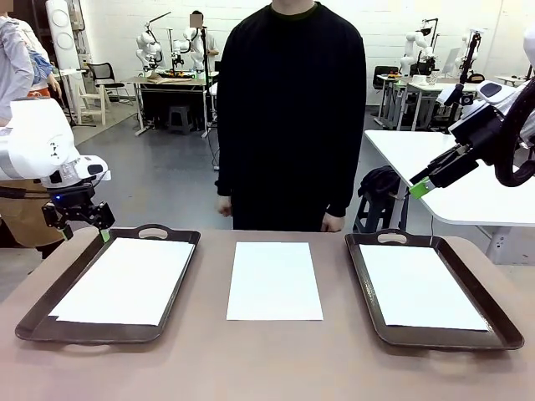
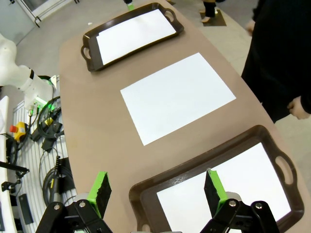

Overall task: Sort the A4 documents.
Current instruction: Place the A4 Paper in the designated Handle tray, then receive the A4 Paper.

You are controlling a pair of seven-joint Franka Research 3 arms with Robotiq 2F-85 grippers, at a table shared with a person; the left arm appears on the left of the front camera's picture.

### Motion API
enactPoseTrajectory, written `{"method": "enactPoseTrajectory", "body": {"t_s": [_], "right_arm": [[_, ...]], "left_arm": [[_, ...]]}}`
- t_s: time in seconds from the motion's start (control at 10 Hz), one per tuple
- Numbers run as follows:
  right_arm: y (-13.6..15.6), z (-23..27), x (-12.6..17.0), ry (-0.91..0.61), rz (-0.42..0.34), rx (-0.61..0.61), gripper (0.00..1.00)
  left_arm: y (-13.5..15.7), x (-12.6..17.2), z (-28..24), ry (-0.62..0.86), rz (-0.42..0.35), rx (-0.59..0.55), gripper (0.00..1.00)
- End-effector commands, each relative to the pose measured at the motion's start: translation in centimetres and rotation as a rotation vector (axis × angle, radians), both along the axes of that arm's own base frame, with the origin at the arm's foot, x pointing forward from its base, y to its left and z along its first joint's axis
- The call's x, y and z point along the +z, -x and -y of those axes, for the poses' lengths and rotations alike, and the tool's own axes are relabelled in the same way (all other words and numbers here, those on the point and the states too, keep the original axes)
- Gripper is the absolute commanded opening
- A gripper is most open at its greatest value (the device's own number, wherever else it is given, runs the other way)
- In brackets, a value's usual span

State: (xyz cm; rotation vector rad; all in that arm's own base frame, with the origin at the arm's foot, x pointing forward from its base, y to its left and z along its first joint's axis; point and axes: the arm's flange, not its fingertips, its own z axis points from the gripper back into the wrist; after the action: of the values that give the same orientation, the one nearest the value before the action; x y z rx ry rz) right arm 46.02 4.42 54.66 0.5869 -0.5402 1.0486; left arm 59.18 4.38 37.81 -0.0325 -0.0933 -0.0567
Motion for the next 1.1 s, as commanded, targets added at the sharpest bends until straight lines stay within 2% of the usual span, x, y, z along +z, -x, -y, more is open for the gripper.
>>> {"method": "enactPoseTrajectory", "body": {"t_s": [0.0, 0.1, 1.0], "right_arm": [[0.02, -0.01, -0.03, -0.002, -0.001, 0.004, 1.0], [0.02, -0.01, -0.03, -0.002, -0.001, 0.004, 1.0], [0.02, -0.01, -0.03, -0.002, -0.001, 0.004, 1.0]], "left_arm": [[0.99, -0.05, 0.49, 0.021, 0.026, 0.041, 1.0], [0.0, 0.0, 0.0, 0.0, 0.0, 0.0, 1.0], [0.0, 0.0, 0.0, 0.0, 0.0, 0.0, 1.0]]}}
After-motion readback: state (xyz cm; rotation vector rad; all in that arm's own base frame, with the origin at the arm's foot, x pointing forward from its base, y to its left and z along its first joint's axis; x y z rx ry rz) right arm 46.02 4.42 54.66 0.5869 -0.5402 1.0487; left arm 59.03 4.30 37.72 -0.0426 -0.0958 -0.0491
